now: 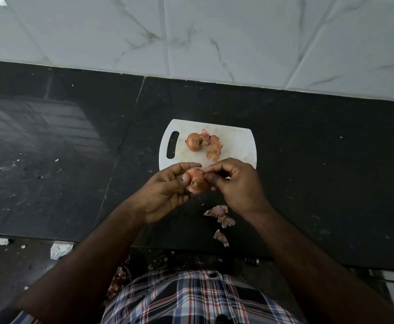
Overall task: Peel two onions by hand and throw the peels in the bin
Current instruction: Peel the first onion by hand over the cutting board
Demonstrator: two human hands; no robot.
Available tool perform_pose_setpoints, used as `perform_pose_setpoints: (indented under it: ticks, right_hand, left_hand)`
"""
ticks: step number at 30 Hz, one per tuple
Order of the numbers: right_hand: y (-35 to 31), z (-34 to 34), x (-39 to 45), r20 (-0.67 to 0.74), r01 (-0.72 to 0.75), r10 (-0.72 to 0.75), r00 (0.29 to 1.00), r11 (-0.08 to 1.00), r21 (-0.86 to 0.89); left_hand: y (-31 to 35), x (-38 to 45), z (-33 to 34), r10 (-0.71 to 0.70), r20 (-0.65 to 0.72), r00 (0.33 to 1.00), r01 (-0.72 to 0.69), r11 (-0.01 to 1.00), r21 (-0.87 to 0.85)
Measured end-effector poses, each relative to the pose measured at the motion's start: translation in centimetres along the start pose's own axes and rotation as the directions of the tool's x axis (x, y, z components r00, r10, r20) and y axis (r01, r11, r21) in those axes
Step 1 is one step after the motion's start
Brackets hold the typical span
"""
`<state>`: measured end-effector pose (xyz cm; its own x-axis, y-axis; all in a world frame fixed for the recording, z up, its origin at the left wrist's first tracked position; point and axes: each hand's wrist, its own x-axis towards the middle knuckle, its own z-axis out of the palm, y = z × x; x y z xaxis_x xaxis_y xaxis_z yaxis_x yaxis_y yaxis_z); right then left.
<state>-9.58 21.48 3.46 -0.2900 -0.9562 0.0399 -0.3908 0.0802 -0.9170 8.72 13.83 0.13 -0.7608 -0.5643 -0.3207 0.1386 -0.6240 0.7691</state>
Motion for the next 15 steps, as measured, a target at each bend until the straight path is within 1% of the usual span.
perform_pose_setpoints:
  ticks: [4, 8, 9, 11, 13, 15]
  right_hand:
    - [0.8, -0.5, 0.3, -0.044, -0.086, 0.087, 0.995, 0.996, 0.021]
    - [1.6, -1.1, 0.3, 0.013, -0.151, 0.153, 0.988, 0.982, -0.116]
    - [1.4, -1.1, 0.3, 0.032, -0.145, 0.151, 0.988, 0.981, -0.131]
    - [0.7, -0.9, 0.2, 0.073, -0.126, 0.134, 0.988, 0.986, -0.106]
    - [0.1, -0.4, 0.0, 0.125, -0.119, 0.127, 0.984, 0.990, -0.070]
    - [0.1, 0.0, 0.0, 0.149, -0.083, 0.094, 0.984, 0.993, -0.081]
  left_hand:
    - [0.0, -0.1, 0.2, 0.005, 0.000, 1.000, -0.005, 1.000, -0.017]
    - [-0.2, 0.0, 0.1, -0.014, -0.014, 1.000, 0.014, 0.998, -0.063]
    - [-0.3, 0.0, 0.2, -0.025, -0.003, 1.000, 0.025, 0.994, -0.103]
    - [-0.5, 0.1, 0.4, -0.041, 0.014, 0.999, 0.043, 0.985, -0.169]
    - [-0.4, 0.3, 0.7, -0.041, 0.006, 0.999, 0.042, 0.987, -0.154]
    - [-0.3, 0.5, 0.9, -0.029, -0.012, 0.999, 0.028, 0.994, -0.107]
